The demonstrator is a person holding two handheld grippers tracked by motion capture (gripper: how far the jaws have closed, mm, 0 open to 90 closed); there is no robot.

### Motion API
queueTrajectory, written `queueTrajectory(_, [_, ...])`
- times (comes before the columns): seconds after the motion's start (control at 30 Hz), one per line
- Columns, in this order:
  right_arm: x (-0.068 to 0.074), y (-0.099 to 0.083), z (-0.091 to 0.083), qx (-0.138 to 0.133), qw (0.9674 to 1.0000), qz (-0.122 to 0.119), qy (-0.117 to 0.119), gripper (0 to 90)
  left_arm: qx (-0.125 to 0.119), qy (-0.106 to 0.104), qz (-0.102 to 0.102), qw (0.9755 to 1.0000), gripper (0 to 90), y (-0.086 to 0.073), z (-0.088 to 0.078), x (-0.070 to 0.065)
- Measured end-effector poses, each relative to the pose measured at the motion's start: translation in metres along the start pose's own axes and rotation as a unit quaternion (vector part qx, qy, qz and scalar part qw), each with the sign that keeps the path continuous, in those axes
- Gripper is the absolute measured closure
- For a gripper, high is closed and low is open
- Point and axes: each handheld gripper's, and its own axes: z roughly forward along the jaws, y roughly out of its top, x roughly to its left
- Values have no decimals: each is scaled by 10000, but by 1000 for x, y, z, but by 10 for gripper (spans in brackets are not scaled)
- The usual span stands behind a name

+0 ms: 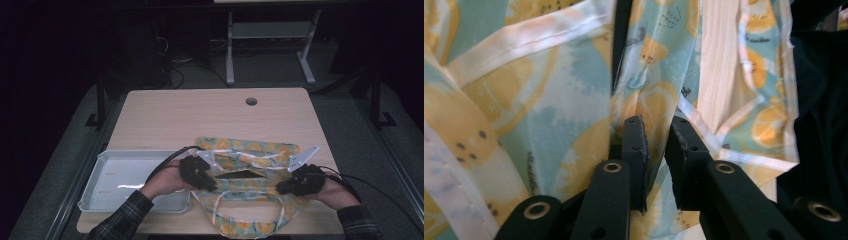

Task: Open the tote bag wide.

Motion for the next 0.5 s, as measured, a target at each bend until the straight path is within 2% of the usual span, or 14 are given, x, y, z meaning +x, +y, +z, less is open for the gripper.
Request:
queueTrajectory(0.07, [2,3,-8,-180,9997,156,-13,756,-52,40,24,10000,781,1,-3,-1])
queueTrajectory(0.23, [5,13,-26,-684,9974,137,-172,700,-83,113,27,9999,810,2,-5,0])
queueTrajectory(0.37, [5,21,-34,-796,9960,126,-398,674,-146,134,38,9998,849,3,-5,0])
queueTrajectory(0.5, [3,27,-39,-864,9939,72,-685,634,-221,138,-45,9996,885,4,-6,0])
